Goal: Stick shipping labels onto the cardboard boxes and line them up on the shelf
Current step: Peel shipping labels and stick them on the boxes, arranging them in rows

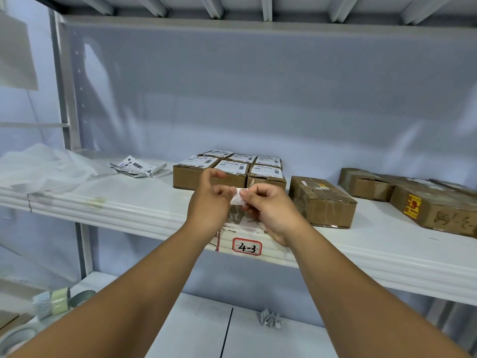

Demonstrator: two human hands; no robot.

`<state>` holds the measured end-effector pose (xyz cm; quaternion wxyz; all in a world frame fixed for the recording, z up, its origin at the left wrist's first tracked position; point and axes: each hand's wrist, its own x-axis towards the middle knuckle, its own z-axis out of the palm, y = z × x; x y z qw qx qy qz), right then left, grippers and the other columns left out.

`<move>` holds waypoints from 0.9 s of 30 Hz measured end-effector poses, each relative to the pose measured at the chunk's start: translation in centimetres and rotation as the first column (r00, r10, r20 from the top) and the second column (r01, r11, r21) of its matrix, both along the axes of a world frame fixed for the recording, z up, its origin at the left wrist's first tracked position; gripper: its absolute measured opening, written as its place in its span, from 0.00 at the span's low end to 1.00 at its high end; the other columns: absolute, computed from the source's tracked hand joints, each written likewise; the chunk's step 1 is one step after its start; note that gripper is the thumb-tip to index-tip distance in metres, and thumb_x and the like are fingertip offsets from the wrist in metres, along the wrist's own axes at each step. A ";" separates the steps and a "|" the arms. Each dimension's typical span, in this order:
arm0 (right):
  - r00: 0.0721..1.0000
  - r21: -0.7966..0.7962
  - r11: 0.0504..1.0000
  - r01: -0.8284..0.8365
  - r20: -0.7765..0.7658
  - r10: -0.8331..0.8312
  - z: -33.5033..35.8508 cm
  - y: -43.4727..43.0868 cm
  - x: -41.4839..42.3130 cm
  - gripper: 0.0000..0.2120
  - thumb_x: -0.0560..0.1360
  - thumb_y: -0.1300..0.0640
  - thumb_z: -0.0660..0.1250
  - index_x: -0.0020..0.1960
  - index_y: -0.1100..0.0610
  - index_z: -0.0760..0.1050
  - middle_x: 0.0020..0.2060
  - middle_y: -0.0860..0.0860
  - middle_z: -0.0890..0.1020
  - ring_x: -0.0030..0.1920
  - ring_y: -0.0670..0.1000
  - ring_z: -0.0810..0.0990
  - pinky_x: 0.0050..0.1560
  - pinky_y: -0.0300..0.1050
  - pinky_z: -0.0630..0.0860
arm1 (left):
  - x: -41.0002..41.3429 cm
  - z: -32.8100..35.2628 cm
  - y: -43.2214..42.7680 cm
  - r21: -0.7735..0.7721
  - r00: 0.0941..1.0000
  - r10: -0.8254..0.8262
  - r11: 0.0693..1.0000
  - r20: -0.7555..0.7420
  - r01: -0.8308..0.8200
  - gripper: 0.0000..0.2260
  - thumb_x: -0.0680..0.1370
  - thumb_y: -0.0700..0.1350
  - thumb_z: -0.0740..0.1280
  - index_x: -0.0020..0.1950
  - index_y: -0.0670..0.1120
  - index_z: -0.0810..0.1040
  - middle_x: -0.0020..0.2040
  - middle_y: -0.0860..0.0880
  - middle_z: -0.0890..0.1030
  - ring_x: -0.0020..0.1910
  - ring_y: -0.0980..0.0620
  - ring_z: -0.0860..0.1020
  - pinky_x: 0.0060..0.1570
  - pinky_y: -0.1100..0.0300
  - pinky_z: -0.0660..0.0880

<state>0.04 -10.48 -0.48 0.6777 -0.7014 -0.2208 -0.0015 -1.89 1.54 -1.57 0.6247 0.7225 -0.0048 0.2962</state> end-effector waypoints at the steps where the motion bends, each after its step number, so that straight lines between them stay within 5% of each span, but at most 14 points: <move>1: 1.000 0.001 1.000 0.004 0.000 -0.004 0.0 0.0 0.0 0.12 0.77 0.62 0.65 0.35 0.59 0.71 0.28 0.52 0.73 0.29 0.47 0.71 0.32 0.36 0.70 | 0.1 0.2 0.0 -0.036 1.000 -0.022 0.999 -0.017 0.021 0.10 0.78 0.40 0.65 0.49 0.55 0.67 0.37 0.53 0.81 0.37 0.50 0.76 0.41 0.53 0.72; 13: 0.999 0.049 0.998 0.030 0.013 -0.031 -0.1 0.0 0.2 0.17 0.77 0.65 0.62 0.30 0.57 0.66 0.24 0.50 0.68 0.23 0.44 0.66 0.25 0.34 0.66 | 0.1 0.9 0.0 -0.165 0.994 -0.082 0.984 -0.071 0.070 0.12 0.77 0.38 0.65 0.51 0.48 0.63 0.39 0.48 0.77 0.35 0.52 0.72 0.37 0.59 0.69; 27: 1.000 0.074 0.997 0.018 -0.021 -0.016 -0.2 0.0 0.3 0.17 0.77 0.64 0.64 0.31 0.57 0.68 0.25 0.49 0.68 0.26 0.45 0.66 0.33 0.38 0.65 | 0.2 1.8 -0.1 -0.244 0.991 -0.048 0.970 -0.128 0.015 0.13 0.77 0.36 0.66 0.47 0.49 0.62 0.49 0.44 0.73 0.33 0.54 0.71 0.26 0.67 0.71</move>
